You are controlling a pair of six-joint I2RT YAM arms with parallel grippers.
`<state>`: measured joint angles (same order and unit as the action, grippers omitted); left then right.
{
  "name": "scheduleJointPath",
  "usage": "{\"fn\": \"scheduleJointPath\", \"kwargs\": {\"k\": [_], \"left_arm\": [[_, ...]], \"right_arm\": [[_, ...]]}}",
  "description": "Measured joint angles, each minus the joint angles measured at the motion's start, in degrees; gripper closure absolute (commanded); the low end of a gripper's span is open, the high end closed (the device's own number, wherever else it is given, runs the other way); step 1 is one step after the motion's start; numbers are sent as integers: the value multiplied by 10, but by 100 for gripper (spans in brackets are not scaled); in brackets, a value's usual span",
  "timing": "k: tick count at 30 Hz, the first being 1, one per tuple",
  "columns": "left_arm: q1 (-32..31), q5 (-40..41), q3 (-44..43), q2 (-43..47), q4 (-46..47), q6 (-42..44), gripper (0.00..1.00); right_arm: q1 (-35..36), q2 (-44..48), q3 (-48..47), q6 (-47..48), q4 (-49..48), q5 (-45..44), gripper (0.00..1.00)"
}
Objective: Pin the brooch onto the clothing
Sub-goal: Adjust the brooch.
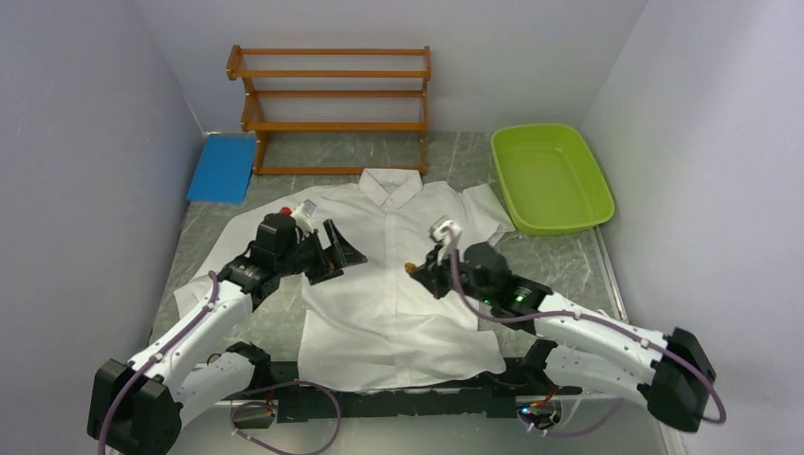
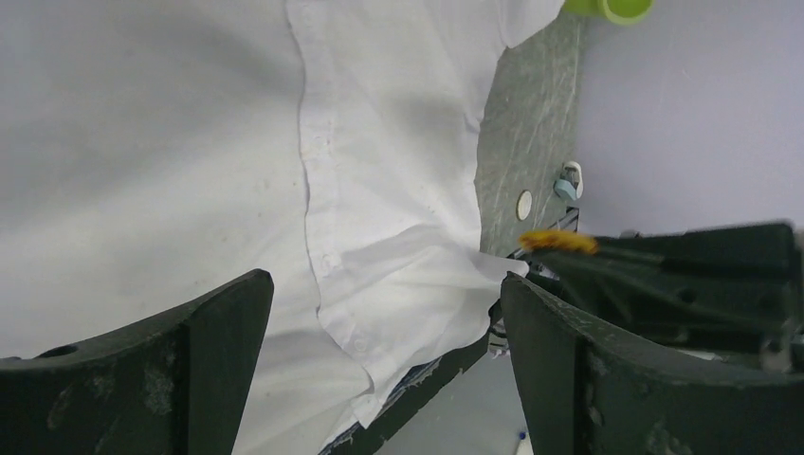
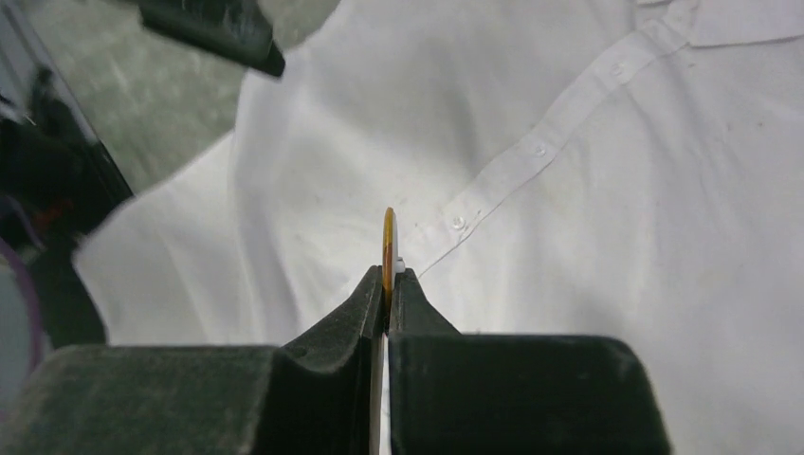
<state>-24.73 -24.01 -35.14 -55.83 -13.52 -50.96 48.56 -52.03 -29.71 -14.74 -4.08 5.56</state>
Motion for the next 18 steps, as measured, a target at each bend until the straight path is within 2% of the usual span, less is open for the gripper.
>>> {"fn": "scheduleJointPath", "kwargs": {"k": [5, 9, 13, 18], "left_arm": [[42, -1, -23, 35, -80, 2, 5], [50, -1, -42, 64, -110, 7, 5], [50, -7, -53, 93, -123, 9, 5], [50, -35, -61, 108, -122, 9, 5]], "right_arm": [[161, -90, -69, 107, 35, -155, 100], [257, -145, -103, 220, 3, -305, 100], [300, -178, -90, 400, -104, -424, 100], [311, -193, -19, 628, -316, -465, 100]]}}
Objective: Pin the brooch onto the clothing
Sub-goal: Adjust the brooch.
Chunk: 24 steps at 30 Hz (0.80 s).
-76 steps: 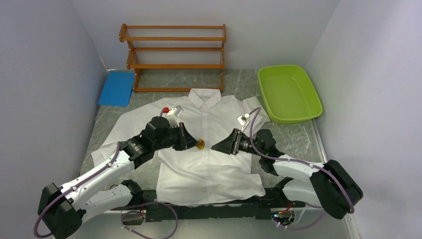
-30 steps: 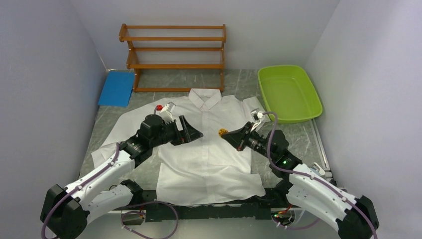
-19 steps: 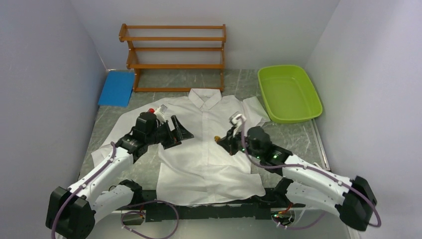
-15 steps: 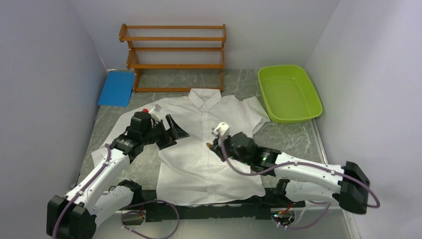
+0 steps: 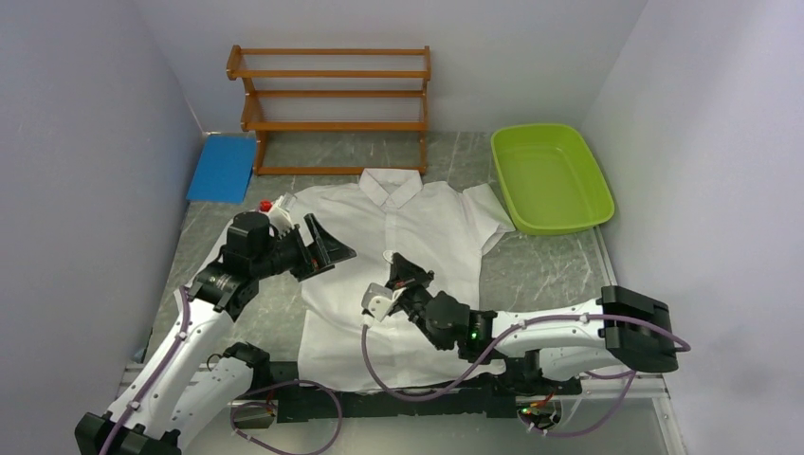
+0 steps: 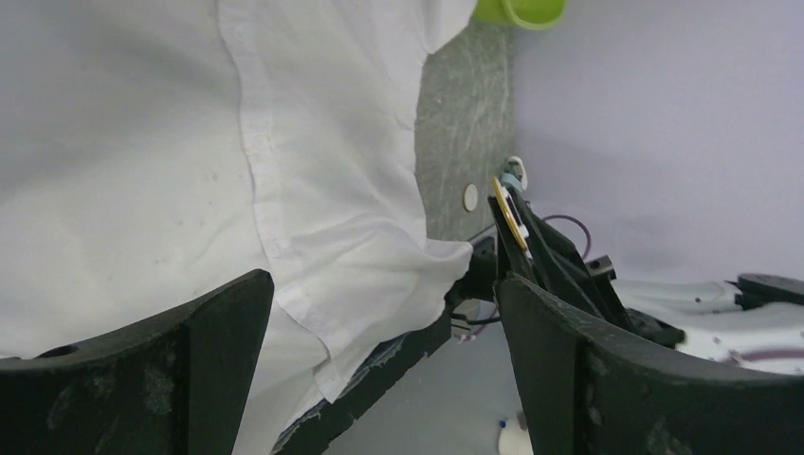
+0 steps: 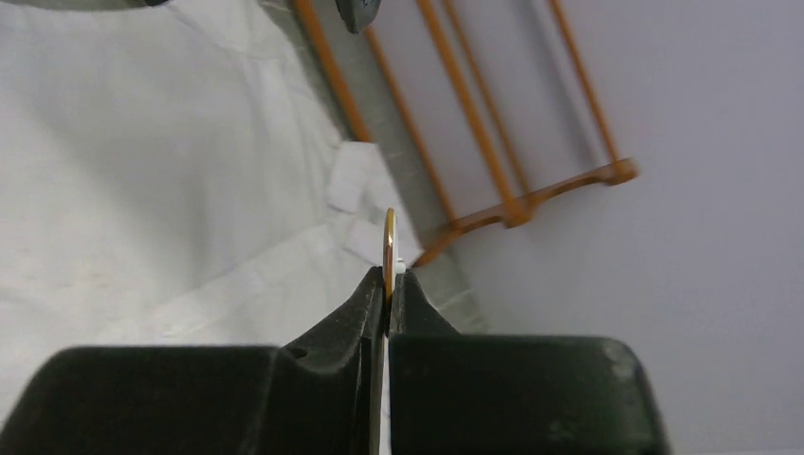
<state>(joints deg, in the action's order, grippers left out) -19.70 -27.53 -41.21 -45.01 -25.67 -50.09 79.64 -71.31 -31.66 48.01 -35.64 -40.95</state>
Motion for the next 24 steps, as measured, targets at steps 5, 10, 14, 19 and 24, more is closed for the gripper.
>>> {"fn": "scheduleJointPath", "kwargs": {"k": [5, 10, 14, 19, 24], "left_arm": [[0, -50, 2, 3, 44, -13, 5], [0, -101, 7, 1, 101, -42, 8], [-2, -132, 8, -2, 141, -64, 12], [-16, -146, 24, -2, 200, -94, 26], [-46, -146, 46, -12, 245, -116, 38]], "right_arm": [[3, -18, 47, 196, -168, -1, 100], [8, -72, 80, 387, -367, 6, 100], [11, -154, 83, 527, -456, 10, 100], [19, -201, 83, 615, -478, 11, 100], [22, -202, 80, 642, -496, 11, 100]]}}
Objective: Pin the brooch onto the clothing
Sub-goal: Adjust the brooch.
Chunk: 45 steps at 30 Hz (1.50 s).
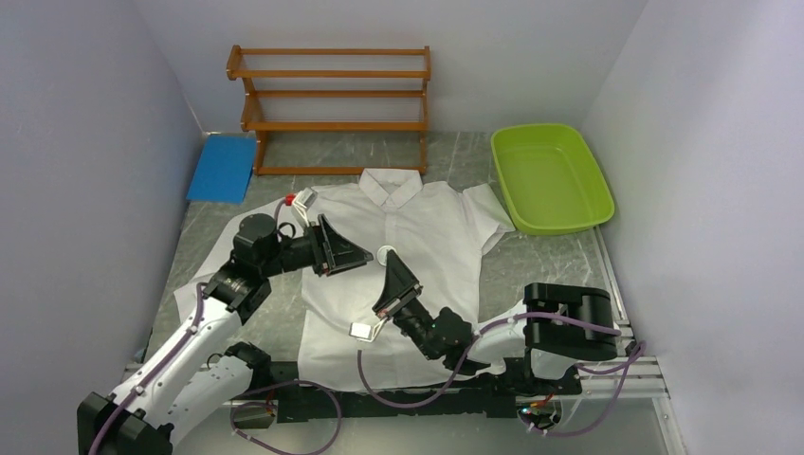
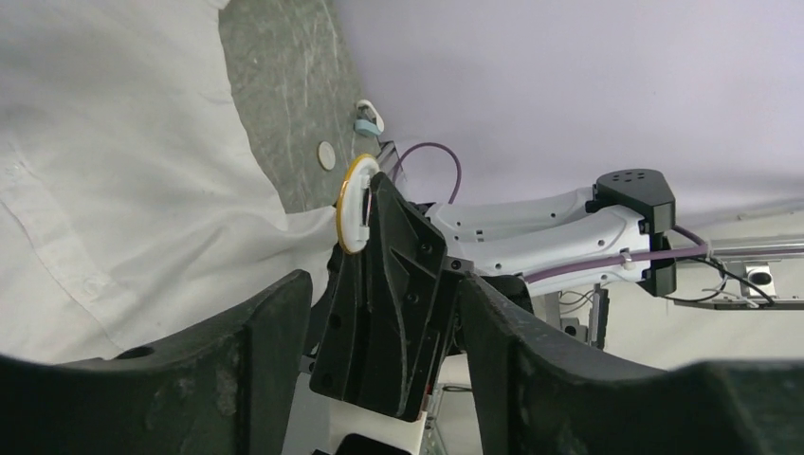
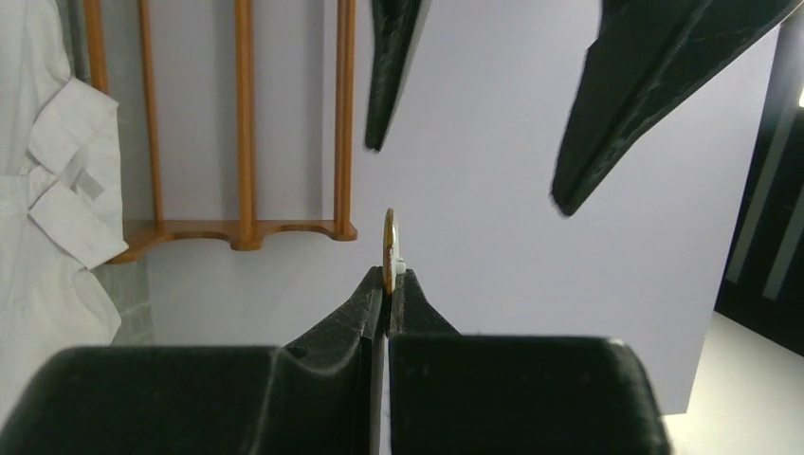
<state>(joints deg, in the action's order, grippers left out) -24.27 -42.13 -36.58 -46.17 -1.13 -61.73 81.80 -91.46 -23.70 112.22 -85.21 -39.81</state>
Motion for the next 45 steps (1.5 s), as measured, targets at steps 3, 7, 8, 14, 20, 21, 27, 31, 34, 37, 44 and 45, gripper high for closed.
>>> {"fn": "scheduleJointPath", "kwargs": {"k": [3, 7, 8, 14, 20, 21, 27, 31, 34, 37, 44, 45], "left_arm": [[-20, 3, 17, -12, 23, -8, 42], [-41, 5, 27, -38, 66, -21, 54], [-44, 6, 27, -44, 76, -24, 57], [-57, 15, 28, -78, 126, -33, 69], [-60, 26, 28, -75, 124, -34, 75], [-60, 28, 28, -72, 123, -33, 74], [-60, 33, 28, -56, 122, -33, 58], [-61, 46, 33, -24, 106, -28, 62], [-61, 54, 49, 1, 102, -26, 70], [-60, 58, 62, 6, 111, -29, 84], [-59, 54, 68, -21, 146, -41, 97], [-59, 54, 68, -22, 147, -40, 97]], "right_arm": [[4, 0, -2, 8, -1, 0, 100], [13, 0, -6, 16, -1, -1, 100], [15, 0, -7, 17, -1, -1, 100], [20, 0, -8, 16, -1, -2, 100], [20, 0, -8, 15, -2, -4, 100], [20, 0, -8, 15, -2, -3, 100], [20, 0, -13, 6, -3, -3, 100], [21, 0, -16, 5, -4, 0, 100], [25, 0, -16, 5, -3, 1, 100], [24, 0, -16, 2, -4, -2, 100], [23, 0, -16, -4, -5, -13, 100], [23, 0, -16, -4, -5, -14, 100]]}}
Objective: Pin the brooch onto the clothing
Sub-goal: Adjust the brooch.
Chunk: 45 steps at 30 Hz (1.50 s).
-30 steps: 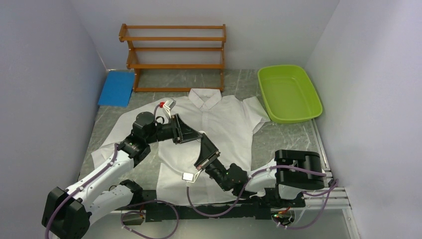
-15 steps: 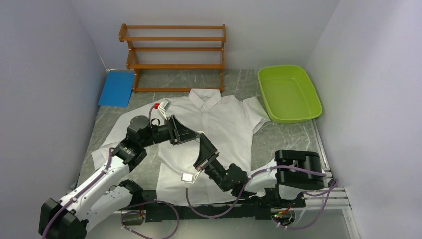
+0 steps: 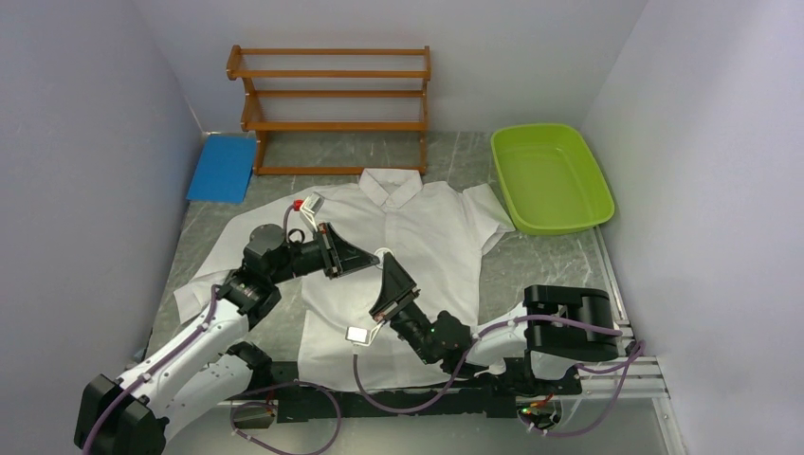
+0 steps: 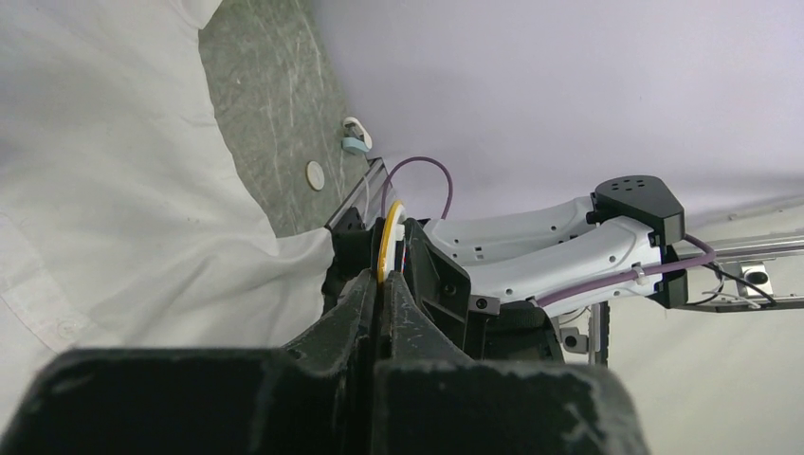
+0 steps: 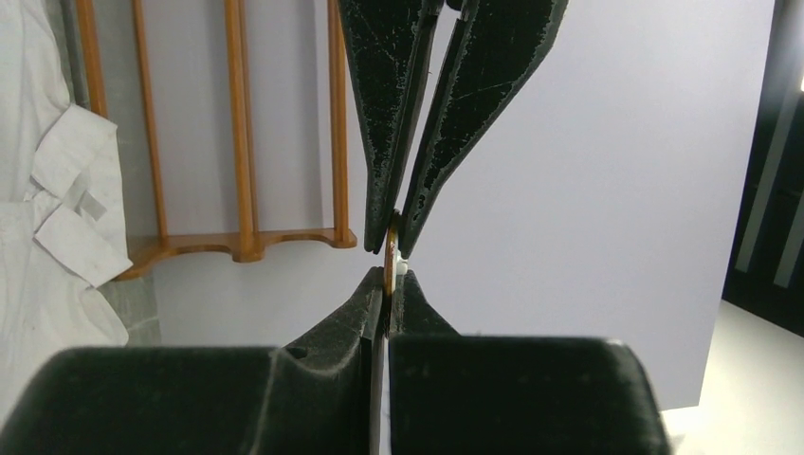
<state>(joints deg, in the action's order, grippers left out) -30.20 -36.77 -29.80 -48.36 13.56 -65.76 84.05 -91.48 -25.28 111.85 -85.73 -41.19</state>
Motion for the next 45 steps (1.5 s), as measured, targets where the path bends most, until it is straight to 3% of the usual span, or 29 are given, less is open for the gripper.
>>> {"fn": "scheduleJointPath", "kwargs": {"k": [1, 5, 6, 12, 17, 21, 24, 28, 32, 34, 38, 45], "left_arm": [[0, 0, 0, 0, 0, 1, 97], [0, 0, -1, 1, -5, 6, 97], [-1, 0, -1, 3, -8, 8, 97], [-1, 13, -4, 27, -47, 39, 97], [-1, 60, -52, 65, -158, 108, 97], [-1, 112, -95, 98, -243, 174, 97], [-1, 149, -119, 117, -301, 222, 97], [-1, 195, -138, 138, -367, 276, 97], [-1, 228, -143, 165, -407, 317, 97], [-1, 231, -143, 182, -415, 334, 97], [-1, 218, -129, 212, -393, 350, 97], [-1, 160, -66, 211, -296, 367, 97]], "right_arm": [[0, 0, 0, 0, 0, 0, 97], [0, 0, -1, -14, 0, -3, 8], [0, 0, -1, -21, 0, -3, 1], [0, 0, -13, -68, 1, -13, 0], [0, 14, -23, -138, 12, -30, 0], [0, 90, -31, -251, 114, -35, 0], [-8, 183, -57, -381, 282, -5, 0], [-75, 303, -115, -581, 523, 143, 0], [-213, 388, -128, -762, 641, 325, 0], [-269, 418, -119, -848, 665, 404, 0], [-316, 439, -96, -984, 677, 527, 0], [-388, 386, -66, -1196, 622, 716, 0]]}}
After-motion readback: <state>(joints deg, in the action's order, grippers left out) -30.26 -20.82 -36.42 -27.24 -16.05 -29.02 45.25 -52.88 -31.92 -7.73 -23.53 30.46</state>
